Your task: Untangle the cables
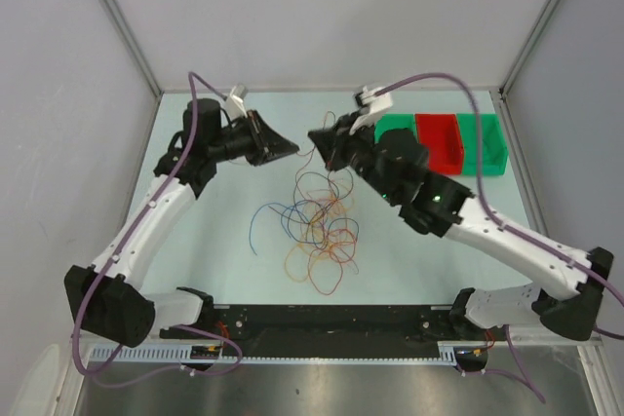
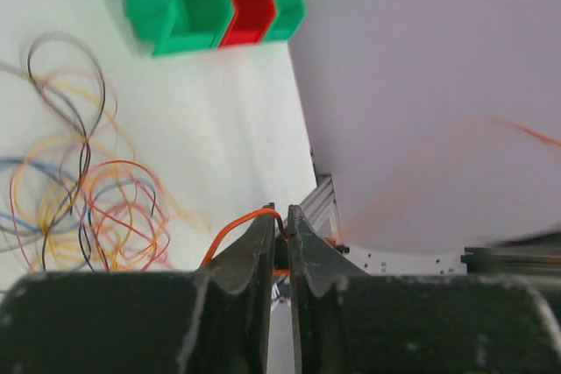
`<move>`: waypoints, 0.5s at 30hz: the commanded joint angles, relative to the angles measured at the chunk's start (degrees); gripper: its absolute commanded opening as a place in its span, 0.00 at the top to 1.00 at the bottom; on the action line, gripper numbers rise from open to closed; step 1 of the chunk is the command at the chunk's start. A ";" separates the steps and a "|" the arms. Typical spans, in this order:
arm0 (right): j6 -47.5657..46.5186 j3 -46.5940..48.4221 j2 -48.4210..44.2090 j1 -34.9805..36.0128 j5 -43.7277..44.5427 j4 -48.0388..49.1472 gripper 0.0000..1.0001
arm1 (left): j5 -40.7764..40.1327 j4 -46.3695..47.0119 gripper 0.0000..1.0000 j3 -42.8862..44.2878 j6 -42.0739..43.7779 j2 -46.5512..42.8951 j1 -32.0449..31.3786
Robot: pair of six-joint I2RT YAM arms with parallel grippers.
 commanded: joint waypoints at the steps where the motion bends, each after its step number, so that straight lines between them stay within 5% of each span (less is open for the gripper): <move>1: -7.61 13.28 -3.06 -0.16 -1.25 -2.24 1.00 | 5.41 12.75 0.83 -11.13 -6.29 -3.46 -0.39; 15: -17.02 33.33 3.36 1.77 -1.17 -5.76 1.00 | -2.84 10.12 0.75 -17.11 -1.37 -4.80 -8.64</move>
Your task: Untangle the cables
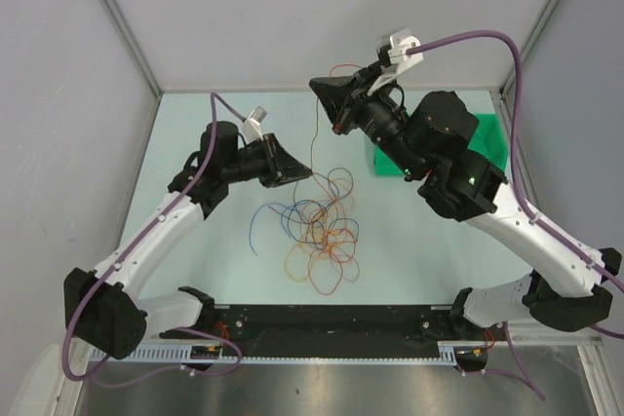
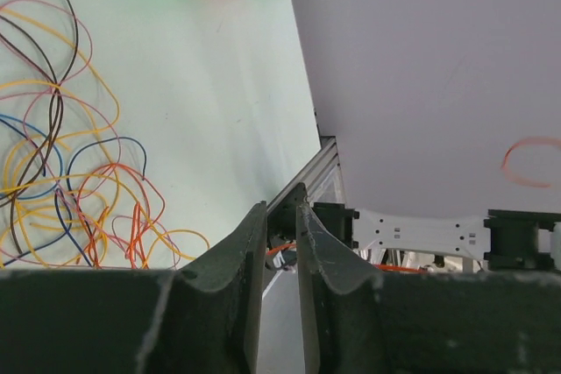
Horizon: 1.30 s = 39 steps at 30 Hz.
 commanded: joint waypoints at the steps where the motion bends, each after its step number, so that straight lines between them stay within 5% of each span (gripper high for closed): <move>1: -5.09 7.36 1.44 0.50 0.31 -1.43 1.00 | -3.50 1.96 0.75 -2.28 1.60 -0.05 -3.23; 9: -9.58 20.71 7.14 0.06 1.63 -6.35 1.00 | -5.17 5.04 0.29 -5.09 2.22 -1.01 -6.92; 12: -11.25 29.58 10.05 -0.03 1.46 -8.90 1.00 | -7.63 4.25 0.21 -5.35 3.89 -1.54 -7.98; 17: -12.66 40.15 14.45 -0.03 1.37 -10.93 1.00 | -8.26 8.55 0.21 -8.33 3.98 1.53 -10.35; 22: -11.87 33.31 10.68 -0.55 1.81 -8.65 1.00 | -10.79 9.18 0.24 -8.26 6.34 2.06 -13.94; 30: -8.09 22.85 5.40 -4.33 1.99 -7.06 1.00 | -26.96 -4.96 0.23 -3.60 17.50 -4.78 -17.56; 39: -4.49 16.86 2.67 -6.71 0.32 -6.01 1.00 | -34.00 -2.35 0.23 -3.86 25.32 -12.44 -20.72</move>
